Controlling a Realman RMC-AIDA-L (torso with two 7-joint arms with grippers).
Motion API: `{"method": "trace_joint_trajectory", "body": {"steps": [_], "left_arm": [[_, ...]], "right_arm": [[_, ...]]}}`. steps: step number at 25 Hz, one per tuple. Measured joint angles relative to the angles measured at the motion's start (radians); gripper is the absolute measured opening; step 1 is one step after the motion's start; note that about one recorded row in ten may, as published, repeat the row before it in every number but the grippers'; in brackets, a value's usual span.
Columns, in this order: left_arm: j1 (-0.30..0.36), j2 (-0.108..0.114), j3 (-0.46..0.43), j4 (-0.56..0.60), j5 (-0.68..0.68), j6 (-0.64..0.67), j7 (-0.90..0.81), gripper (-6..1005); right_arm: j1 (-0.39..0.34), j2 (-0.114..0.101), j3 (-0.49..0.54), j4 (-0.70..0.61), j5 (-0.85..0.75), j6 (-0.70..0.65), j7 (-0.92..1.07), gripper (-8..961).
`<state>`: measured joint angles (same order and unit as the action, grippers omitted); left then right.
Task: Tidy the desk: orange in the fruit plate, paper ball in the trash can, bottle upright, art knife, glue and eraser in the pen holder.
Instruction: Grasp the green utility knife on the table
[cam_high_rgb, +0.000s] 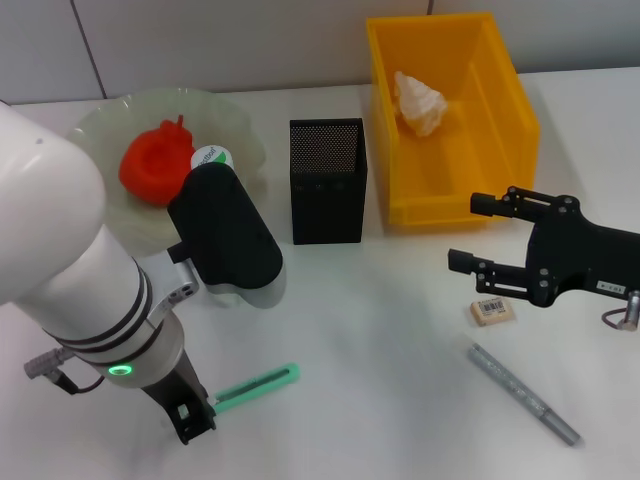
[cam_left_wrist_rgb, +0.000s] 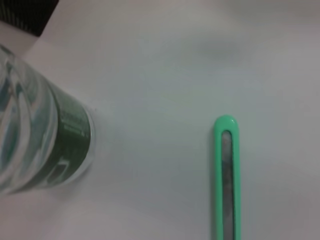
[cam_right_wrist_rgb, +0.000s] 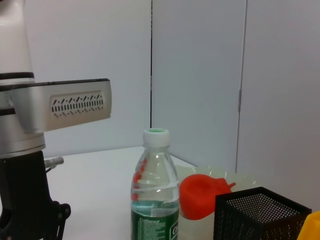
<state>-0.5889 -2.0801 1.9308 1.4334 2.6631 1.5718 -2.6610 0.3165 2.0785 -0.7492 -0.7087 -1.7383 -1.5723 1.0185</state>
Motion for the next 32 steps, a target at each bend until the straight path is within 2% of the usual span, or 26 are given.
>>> {"method": "trace_joint_trajectory", "body": {"steps": [8, 32], "left_arm": [[-0.003, 0.000, 0.003, 0.002, 0.011, -0.001, 0.000, 94], [-0.022, 0.000, 0.013, -0.011, 0.012, 0.006, 0.000, 79]], "right_arm": [[0.000, 0.000, 0.004, 0.000, 0.002, 0.000, 0.000, 721], [0.000, 0.001, 0.004, 0.001, 0.002, 0.000, 0.000, 721]]}}
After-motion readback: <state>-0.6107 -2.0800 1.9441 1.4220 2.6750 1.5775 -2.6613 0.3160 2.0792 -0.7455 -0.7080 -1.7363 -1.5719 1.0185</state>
